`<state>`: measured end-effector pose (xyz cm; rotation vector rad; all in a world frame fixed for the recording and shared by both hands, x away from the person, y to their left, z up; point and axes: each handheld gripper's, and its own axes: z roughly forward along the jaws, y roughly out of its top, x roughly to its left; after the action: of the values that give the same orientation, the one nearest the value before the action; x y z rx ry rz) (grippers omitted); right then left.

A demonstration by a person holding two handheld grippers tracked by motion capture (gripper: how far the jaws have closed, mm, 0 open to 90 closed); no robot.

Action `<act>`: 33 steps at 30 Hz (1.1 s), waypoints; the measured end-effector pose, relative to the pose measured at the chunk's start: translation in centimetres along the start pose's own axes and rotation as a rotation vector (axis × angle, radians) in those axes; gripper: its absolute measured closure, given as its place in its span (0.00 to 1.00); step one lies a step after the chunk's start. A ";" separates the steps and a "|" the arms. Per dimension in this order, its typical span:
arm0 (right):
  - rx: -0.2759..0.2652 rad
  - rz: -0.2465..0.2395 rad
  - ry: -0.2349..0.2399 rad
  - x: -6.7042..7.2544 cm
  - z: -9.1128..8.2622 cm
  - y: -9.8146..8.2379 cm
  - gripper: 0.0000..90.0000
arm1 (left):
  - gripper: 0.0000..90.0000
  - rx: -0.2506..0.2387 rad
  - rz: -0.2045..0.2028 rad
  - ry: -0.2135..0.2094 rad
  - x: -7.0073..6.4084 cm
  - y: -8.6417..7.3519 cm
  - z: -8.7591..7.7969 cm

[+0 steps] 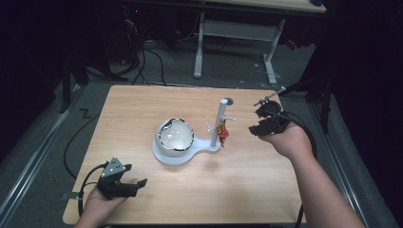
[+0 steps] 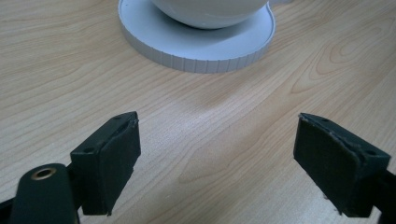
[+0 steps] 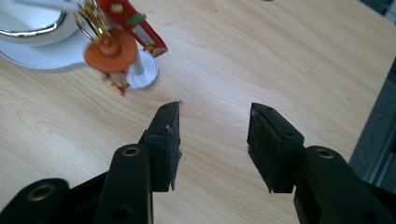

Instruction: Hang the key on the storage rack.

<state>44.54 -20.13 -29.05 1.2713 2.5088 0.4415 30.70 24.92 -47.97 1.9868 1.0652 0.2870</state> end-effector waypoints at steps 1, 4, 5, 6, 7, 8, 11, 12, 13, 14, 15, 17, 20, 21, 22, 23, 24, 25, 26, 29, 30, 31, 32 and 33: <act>-0.019 0.019 0.017 -0.1 0.9 -1.5 0.58 | 0.17 0.002 -0.001 0.001 0.0 -0.1 0.0; -0.034 0.047 0.023 0.0 2.2 -3.3 0.57 | 0.17 -0.001 -0.008 0.002 0.1 -0.1 0.0; -0.034 0.047 0.023 0.0 2.2 -3.3 0.57 | 0.17 -0.002 -0.007 0.003 0.1 -0.1 0.0; -0.035 0.059 0.022 0.1 2.8 -4.1 0.56 | 0.17 -0.003 -0.007 0.005 0.1 -0.1 0.0; -0.047 0.063 0.017 0.4 3.9 -5.5 0.55 | 0.17 -0.004 -0.007 0.005 0.0 0.0 0.1; -0.047 0.063 0.017 0.4 3.9 -5.5 0.55 | 0.17 -0.004 -0.007 0.005 0.0 0.0 0.1; -0.062 0.084 0.016 0.9 5.3 -7.6 0.55 | 0.17 0.005 0.001 -0.002 0.0 0.0 0.3; -0.072 0.092 0.012 1.2 5.9 -8.5 0.55 | 0.17 0.006 0.001 -0.003 -0.1 0.0 0.4; -0.095 0.108 0.012 1.6 6.8 -10.0 0.55 | 0.17 0.006 0.003 -0.004 -0.1 0.0 0.6; -0.108 0.117 0.017 1.7 7.1 -10.5 0.55 | 0.17 0.006 0.003 -0.005 -0.1 0.0 0.6; -0.120 0.133 0.012 1.9 7.5 -11.3 0.55 | 0.17 0.009 0.006 -0.005 -0.1 0.1 0.6; -0.155 0.156 0.002 2.4 8.2 -12.7 0.55 | 0.17 0.009 0.006 -0.005 0.0 0.0 0.7; -0.188 0.179 -0.008 2.9 8.9 -14.0 0.54 | 0.17 0.003 0.000 -0.006 0.0 0.0 0.7; -0.214 0.192 -0.019 3.3 9.3 -15.0 0.53 | 0.17 0.001 0.001 -0.005 0.0 0.1 0.7; -0.240 0.190 -0.035 3.7 9.6 -15.9 0.51 | 0.17 -0.004 0.002 -0.005 0.0 0.1 0.7; -0.258 0.186 -0.047 4.0 9.8 -16.5 0.50 | 0.17 -0.004 0.002 -0.005 0.0 0.1 0.7; -0.279 0.173 -0.066 4.3 10.0 -17.0 0.49 | 0.17 -0.008 0.001 -0.003 0.0 0.1 0.7; -0.298 0.161 -0.082 4.6 10.2 -17.5 0.48 | 0.17 -0.007 -0.002 -0.001 0.1 0.1 0.7; -0.298 0.161 -0.082 4.6 10.2 -17.5 0.48 | 0.17 -0.007 -0.002 -0.001 0.1 0.1 0.7; -0.314 0.150 -0.072 4.9 11.1 -18.3 0.47 | 0.17 -0.003 -0.023 0.014 0.5 0.0 0.8; -0.301 0.158 -0.053 4.9 11.5 -18.3 0.46 | 0.17 -0.003 -0.041 0.020 0.7 -0.1 0.8; -0.294 0.156 -0.041 5.1 12.1 -18.1 0.46 | 0.17 -0.005 -0.053 0.032 0.8 -0.3 0.7; -0.294 0.156 -0.041 5.1 12.1 -18.1 0.46 | 0.17 -0.005 -0.053 0.032 0.8 -0.3 0.7; -0.299 0.137 -0.040 5.0 12.3 -18.0 0.46 | 0.17 -0.006 -0.059 0.038 0.9 -0.3 0.6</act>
<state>33.47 -24.50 -47.95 1.3191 2.2264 0.7819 31.37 25.33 -48.74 1.9480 1.1441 0.2969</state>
